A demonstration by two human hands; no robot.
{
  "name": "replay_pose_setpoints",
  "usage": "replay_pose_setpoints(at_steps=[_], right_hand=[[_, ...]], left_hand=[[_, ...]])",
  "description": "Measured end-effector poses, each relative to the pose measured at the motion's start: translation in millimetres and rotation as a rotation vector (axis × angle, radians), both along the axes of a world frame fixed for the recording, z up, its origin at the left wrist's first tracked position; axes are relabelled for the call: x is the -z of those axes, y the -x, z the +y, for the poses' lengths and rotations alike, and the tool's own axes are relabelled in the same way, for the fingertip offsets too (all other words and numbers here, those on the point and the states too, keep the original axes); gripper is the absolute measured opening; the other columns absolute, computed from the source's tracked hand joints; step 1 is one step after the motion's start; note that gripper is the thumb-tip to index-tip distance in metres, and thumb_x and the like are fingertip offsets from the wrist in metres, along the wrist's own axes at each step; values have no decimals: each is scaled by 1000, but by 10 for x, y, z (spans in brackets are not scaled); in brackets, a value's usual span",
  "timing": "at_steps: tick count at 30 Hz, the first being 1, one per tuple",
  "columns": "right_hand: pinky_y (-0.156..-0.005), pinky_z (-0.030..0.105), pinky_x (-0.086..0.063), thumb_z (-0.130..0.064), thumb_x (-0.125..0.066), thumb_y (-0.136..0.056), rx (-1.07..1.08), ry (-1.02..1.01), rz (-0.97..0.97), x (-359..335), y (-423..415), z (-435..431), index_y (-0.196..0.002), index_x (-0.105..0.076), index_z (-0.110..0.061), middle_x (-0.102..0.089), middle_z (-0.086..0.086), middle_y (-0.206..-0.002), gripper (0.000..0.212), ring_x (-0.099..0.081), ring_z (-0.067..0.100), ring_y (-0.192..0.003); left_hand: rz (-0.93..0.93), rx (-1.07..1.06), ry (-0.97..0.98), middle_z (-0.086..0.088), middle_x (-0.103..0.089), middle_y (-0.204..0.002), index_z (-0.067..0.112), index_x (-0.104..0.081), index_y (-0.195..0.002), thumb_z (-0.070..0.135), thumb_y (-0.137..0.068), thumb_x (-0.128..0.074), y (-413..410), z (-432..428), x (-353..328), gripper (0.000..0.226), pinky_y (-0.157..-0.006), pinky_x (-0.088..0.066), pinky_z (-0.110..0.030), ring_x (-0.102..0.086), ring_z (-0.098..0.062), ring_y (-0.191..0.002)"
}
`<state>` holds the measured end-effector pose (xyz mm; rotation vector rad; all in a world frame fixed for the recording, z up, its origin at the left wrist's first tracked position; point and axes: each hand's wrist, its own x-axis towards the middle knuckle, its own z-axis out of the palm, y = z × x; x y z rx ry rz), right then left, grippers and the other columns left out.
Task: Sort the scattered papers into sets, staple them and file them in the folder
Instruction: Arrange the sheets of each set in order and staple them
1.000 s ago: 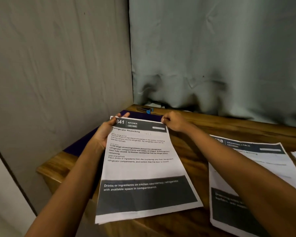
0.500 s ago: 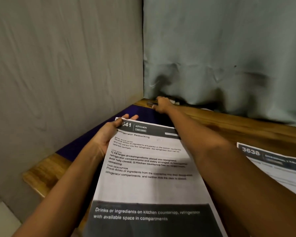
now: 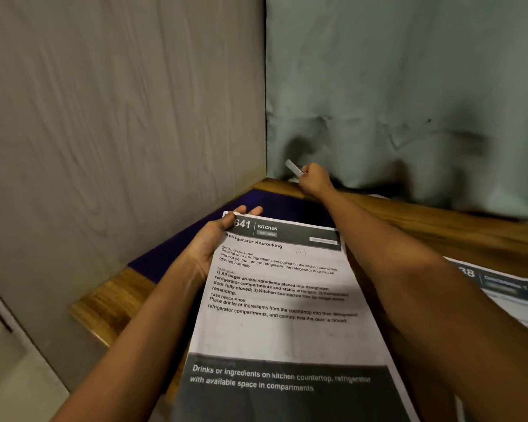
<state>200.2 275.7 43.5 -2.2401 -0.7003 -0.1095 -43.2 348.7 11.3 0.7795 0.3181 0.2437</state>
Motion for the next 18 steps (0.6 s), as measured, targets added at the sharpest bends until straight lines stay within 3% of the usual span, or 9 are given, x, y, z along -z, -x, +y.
replay_pose_setpoints(at_steps=[3, 4, 6, 8, 11, 15, 18], right_hand=[[-57, 23, -45, 1, -42, -94, -71, -364, 305, -173, 218, -168, -87, -55, -4, -54, 11, -84, 15, -56, 22, -72], [-61, 24, -49, 2, -40, -95, -112, -498, 449, -236, 311, -237, -84, -52, -6, -53, 10, -84, 18, -57, 20, -71], [-89, 40, -49, 1, -38, -97, -209, -710, 690, -339, 519, -391, -100, -51, -4, -56, 13, -98, 14, -63, 28, -92], [-103, 48, -39, -5, -40, -99, -269, -801, 810, -425, 737, -555, -116, -47, -3, -57, 14, -108, 19, -59, 30, -113], [-102, 44, -43, -8, -49, -97, -316, -844, 875, -539, 1063, -785, -127, -50, -3, -60, 12, -103, 31, -56, 26, -111], [-96, 36, -46, -6, -48, -97, -372, -897, 875, -650, 1517, -1008, -98, -57, -6, -60, 10, -91, 9, -57, 22, -103], [-87, 34, -50, -3, -47, -97, -430, -956, 817, -638, 1802, -1035, -89, -54, -8, -61, 11, -87, 12, -60, 18, -85]], left_hand=[[-14, -3, -6, -7, -68, -115, 17, -54, -108, 23, -104, -32, 50, -42, -33, 23, -103, -38, -49, -54, -28, -123], [-19, -3, -6, -7, -66, -120, 17, -53, -109, 23, -104, -32, 72, -62, -44, 23, -104, -38, -50, -54, -29, -123], [-32, -1, -7, -5, -64, -126, 18, -53, -110, 24, -104, -32, 122, -112, -61, 23, -103, -39, -50, -55, -28, -121], [-43, -6, -18, -4, -65, -125, 18, -53, -113, 25, -105, -31, 177, -179, -71, 24, -99, -43, -51, -60, -28, -114], [-65, -7, -45, -4, -65, -124, 19, -54, -114, 26, -105, -30, 284, -321, -115, 26, -97, -45, -51, -61, -27, -112], [-105, -25, -113, -2, -66, -121, 19, -55, -110, 27, -105, -30, 464, -511, -243, 27, -89, -50, -48, -64, -26, -105], [-131, -59, -190, -3, -66, -118, 19, -56, -107, 25, -104, -33, 569, -597, -313, 24, -90, -50, -44, -63, -22, -101]])
